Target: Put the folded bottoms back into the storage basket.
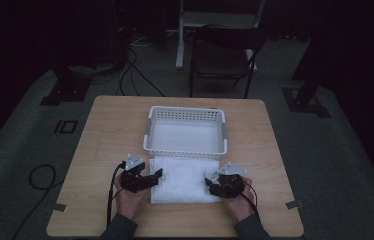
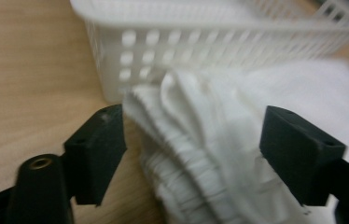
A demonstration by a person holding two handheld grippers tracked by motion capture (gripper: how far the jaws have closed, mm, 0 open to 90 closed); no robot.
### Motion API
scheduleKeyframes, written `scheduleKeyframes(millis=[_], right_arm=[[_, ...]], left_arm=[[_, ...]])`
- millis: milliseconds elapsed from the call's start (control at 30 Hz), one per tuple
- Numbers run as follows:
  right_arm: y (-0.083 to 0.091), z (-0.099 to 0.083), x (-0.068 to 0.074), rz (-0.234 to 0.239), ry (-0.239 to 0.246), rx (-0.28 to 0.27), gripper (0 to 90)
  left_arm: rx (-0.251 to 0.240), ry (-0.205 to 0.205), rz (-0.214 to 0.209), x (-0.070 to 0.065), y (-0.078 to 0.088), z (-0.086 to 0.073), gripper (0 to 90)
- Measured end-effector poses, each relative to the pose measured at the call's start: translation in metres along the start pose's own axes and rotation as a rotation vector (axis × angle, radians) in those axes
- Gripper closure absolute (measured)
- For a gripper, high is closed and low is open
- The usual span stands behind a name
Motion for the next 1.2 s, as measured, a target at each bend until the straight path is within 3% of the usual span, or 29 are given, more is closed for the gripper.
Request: scheduleKeyframes(millis=[100, 300, 333, 400, 533, 567, 667, 867, 1000, 1133, 1200], right_arm=[[0.0, 0.0, 0.0, -0.002, -0.001, -0.002, 35.3], [0.0, 0.0, 0.0, -0.003, 0.001, -0.003, 35.2], [0.0, 0.0, 0.0, -0.003, 0.0, -0.003, 35.3], [0.0, 0.0, 0.0, -0.003, 0.0, -0.004, 35.1], [0.0, -0.001, 0.0, -0.006, 0.001, -0.004, 34.9], [0.001, -0.001, 0.0, -0.007, 0.0, -0.004, 34.9], [0.001, -0.001, 0.001, -0.009, -0.002, -0.002, 34.2], [0.0, -0.001, -0.001, -0.01, -0.012, 0.001, 31.5], [0.003, 0.001, -0.004, -0.053, -0.011, -0.01, 23.1], [0.009, 0.01, -0.008, -0.091, -0.015, -0.043, 18.4], [0.009, 0.013, -0.007, -0.067, -0.033, -0.047, 16.7]], left_arm=[[-0.034, -0.012, -0.029, -0.009, 0.006, 0.01, 16.2], [-0.007, -0.033, -0.052, -0.021, 0.004, 0.007, 10.2], [0.04, -0.063, -0.049, -0.026, -0.004, -0.004, 7.9], [0.072, -0.063, -0.058, -0.026, -0.009, -0.013, 3.6], [0.129, -0.077, 0.032, -0.014, -0.022, -0.029, 1.2], [0.137, -0.079, 0.035, -0.011, -0.024, -0.033, 0.4], [0.119, -0.04, 0.003, -0.008, -0.028, -0.036, 0.0], [0.133, 0.016, -0.042, -0.007, -0.035, -0.039, 0.0], [0.158, 0.065, -0.056, -0.005, -0.039, -0.042, 0.0], [0.173, 0.051, -0.067, -0.004, -0.04, -0.043, 0.0], [0.177, 0.061, -0.072, -0.004, -0.042, -0.044, 0.0]])
Point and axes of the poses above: each handheld gripper's, and its own axes: y roughly backward along the jaws, z roughly out of its top, x roughly to its left, the point moved 10 cm from there along -y, roughly forward along the jaws, and after that the axes turned 13 degrees about -x, right-handed, at the moved point
